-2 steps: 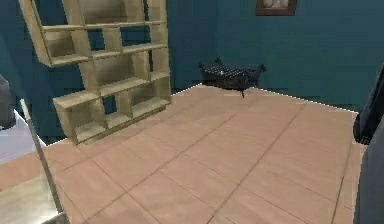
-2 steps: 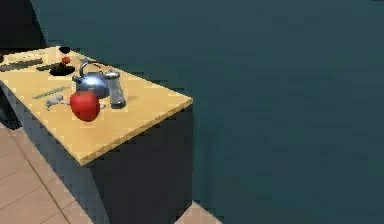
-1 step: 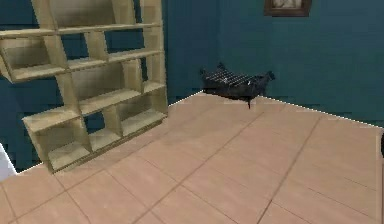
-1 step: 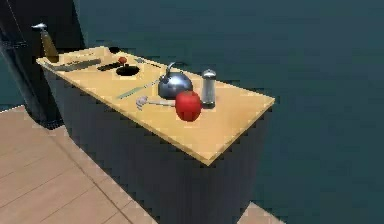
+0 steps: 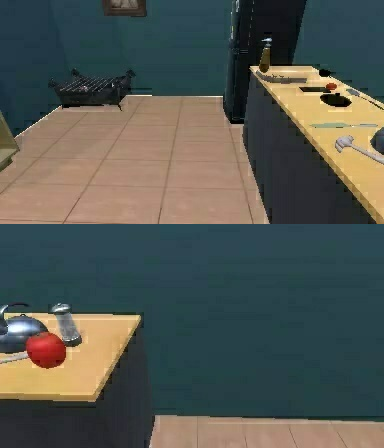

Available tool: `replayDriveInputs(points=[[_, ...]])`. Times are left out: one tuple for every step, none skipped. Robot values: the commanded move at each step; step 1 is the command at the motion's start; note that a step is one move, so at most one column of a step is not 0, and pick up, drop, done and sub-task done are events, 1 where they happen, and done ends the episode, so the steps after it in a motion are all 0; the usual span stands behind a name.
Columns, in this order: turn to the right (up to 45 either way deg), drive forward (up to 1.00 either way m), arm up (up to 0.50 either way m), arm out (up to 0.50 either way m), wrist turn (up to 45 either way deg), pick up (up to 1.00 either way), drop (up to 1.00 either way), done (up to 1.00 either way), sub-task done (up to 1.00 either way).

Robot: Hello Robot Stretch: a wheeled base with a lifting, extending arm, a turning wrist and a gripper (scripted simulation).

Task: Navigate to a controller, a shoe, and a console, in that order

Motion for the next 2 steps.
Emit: replayDriveInputs(points=[[0.0, 0.85, 0.00, 0.00, 0.0, 0.00, 0.00, 0.00, 0.00], [45.0, 0.00, 0.00, 0.00, 0.0, 0.00, 0.00, 0.00, 0.00]])
